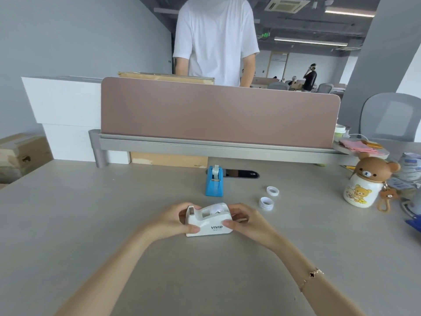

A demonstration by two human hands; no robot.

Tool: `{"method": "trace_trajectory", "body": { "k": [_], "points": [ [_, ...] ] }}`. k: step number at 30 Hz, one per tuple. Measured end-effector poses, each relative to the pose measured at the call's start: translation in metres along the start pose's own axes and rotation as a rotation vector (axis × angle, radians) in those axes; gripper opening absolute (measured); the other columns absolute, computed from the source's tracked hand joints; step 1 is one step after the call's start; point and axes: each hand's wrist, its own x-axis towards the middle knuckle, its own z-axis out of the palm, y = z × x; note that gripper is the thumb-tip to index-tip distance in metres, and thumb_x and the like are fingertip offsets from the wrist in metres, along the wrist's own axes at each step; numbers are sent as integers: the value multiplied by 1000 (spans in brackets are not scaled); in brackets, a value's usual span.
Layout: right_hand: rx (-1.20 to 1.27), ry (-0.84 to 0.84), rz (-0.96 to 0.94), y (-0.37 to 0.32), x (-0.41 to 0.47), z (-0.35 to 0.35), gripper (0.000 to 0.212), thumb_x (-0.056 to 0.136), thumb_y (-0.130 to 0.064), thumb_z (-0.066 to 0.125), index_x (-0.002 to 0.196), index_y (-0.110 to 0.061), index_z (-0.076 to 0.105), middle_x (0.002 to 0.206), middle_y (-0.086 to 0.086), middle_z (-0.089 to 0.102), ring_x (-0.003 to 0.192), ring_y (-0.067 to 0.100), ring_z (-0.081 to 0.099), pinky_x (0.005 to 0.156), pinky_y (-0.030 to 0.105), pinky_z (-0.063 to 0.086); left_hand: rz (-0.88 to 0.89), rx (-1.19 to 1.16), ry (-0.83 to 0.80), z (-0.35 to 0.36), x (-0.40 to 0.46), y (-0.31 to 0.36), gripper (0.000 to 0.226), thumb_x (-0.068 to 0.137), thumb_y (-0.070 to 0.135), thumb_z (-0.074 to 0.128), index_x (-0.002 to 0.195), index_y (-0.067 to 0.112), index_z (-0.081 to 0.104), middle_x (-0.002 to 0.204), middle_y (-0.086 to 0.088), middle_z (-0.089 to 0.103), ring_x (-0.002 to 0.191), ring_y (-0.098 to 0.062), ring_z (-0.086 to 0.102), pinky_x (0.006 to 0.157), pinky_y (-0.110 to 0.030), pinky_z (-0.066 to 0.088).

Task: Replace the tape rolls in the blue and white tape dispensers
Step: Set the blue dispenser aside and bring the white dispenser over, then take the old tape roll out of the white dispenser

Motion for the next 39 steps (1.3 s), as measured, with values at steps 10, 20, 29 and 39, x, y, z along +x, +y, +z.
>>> {"method": "trace_trajectory", "body": {
  "k": [10, 20, 29, 39],
  "points": [
    [-63, -50, 71, -2, -12, -20, 32, 79, -26, 76, 105, -16, 60, 102, -7, 68, 98, 11, 65, 88, 24, 52, 11, 26, -102, 8, 8, 15, 49, 75, 11, 76, 118, 27, 58, 120, 9, 64, 112, -4, 59, 93, -18, 47],
    [-72, -118, 136, -6, -8, -29, 40, 74, -32, 79, 104, -13, 59, 111, 2, 68, 103, 13, 65, 93, 29, 53, 17, -42, 7, 17, -1, 4, 43, 68, 25, 76, 101, 44, 54, 110, 17, 66, 107, -2, 61, 95, -32, 51],
    [-145, -163, 156, -10, -3, -36, 42, 70, -37, 81, 101, -17, 60, 107, -3, 69, 99, 9, 67, 94, 32, 53, 38, -131, 104, 15, -6, 4, 47, 65, 37, 79, 109, 35, 62, 115, 15, 67, 108, 2, 62, 94, -28, 51],
    [-304, -23, -31, -37, 2, -31, 28, 82, -44, 68, 108, -35, 66, 112, -23, 63, 108, -7, 55, 96, 16, 43, 17, -144, 135, 20, -6, 8, 39, 76, 18, 77, 110, 30, 63, 111, 12, 69, 101, 6, 64, 82, -14, 51]
  ]
}}
